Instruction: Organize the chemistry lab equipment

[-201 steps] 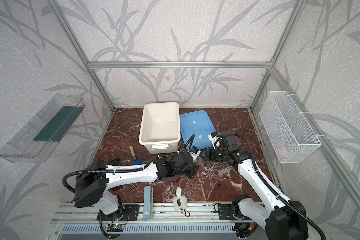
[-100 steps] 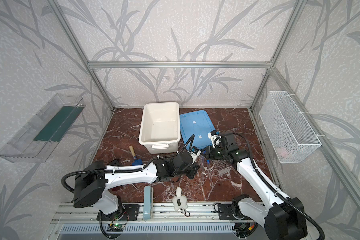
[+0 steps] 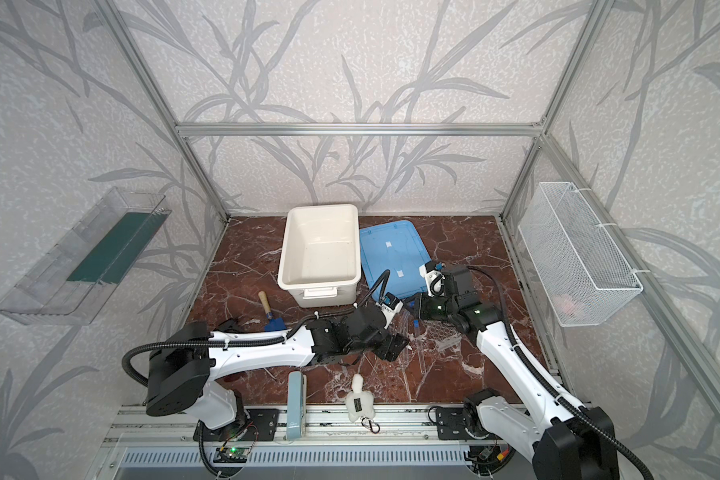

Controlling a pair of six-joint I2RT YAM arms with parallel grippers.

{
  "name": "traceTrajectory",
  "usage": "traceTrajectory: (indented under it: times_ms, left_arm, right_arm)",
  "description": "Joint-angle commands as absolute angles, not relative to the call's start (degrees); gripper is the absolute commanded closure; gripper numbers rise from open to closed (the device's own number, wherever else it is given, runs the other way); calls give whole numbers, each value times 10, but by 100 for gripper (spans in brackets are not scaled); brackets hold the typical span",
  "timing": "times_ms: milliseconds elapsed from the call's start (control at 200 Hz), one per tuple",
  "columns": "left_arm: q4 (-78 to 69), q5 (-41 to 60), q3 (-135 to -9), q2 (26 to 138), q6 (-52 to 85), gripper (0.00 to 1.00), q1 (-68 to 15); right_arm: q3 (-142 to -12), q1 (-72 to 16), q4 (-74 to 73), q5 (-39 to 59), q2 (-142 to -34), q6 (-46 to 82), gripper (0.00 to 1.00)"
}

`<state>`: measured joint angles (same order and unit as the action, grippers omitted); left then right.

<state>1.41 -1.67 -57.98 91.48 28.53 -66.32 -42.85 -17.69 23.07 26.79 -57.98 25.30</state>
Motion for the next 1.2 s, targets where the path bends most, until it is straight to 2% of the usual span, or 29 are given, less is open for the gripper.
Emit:
traceTrajectory:
  times_ms: [0, 80, 260, 490, 775, 1194]
  left_arm:
    - [-1, -32, -578, 866, 318, 1, -665]
    - [1, -28, -585, 847, 338, 1, -665]
    - [100, -90, -626, 823, 406, 1, -662]
    - [94, -33, -634, 837, 437, 1, -658]
    - [69, -3, -637, 895, 444, 1, -654]
    - [81, 23, -684, 968, 436, 1, -645]
  right_arm:
    - [-426, -178, 241, 187, -536, 221, 87]
    - [-427, -178, 240, 135, -510, 204, 87]
    - [-398, -178, 179, 6, -451, 173, 85]
    - [-366, -178, 108, -101, -442, 140, 85]
    - [-312, -178, -27, -111, -482, 106, 85]
    - [-271, -178, -104, -140, -506, 37, 85]
